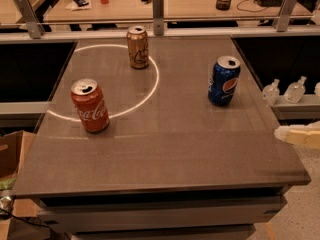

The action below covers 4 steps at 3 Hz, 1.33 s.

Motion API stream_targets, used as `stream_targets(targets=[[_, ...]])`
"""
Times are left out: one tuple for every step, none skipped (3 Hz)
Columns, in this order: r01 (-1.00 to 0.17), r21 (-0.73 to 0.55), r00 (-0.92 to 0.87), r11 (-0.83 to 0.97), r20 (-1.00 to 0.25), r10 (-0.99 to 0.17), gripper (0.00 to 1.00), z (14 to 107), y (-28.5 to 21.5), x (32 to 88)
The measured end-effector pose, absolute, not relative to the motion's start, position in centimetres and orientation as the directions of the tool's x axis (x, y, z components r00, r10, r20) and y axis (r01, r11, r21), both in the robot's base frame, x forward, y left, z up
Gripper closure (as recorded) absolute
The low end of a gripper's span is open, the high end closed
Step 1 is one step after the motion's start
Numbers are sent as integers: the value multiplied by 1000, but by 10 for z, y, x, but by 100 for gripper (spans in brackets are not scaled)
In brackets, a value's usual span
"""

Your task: Move pepsi can near orange can

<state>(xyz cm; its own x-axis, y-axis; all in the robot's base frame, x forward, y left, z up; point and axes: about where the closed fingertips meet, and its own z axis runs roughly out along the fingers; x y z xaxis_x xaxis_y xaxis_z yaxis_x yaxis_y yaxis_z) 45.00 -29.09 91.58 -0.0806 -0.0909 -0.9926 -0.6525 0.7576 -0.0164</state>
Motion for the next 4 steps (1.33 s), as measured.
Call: stream_targets(targets=[[-649, -34, -64, 760, -993, -99, 0, 909, -276, 464], [-634, -41, -38, 772, -996, -84, 0, 902, -257, 486], [-619, -30, -25, 785, -998, -58, 0, 898, -241, 507], [-623, -17, -29, 782, -999, -45, 0, 894, -225, 528]])
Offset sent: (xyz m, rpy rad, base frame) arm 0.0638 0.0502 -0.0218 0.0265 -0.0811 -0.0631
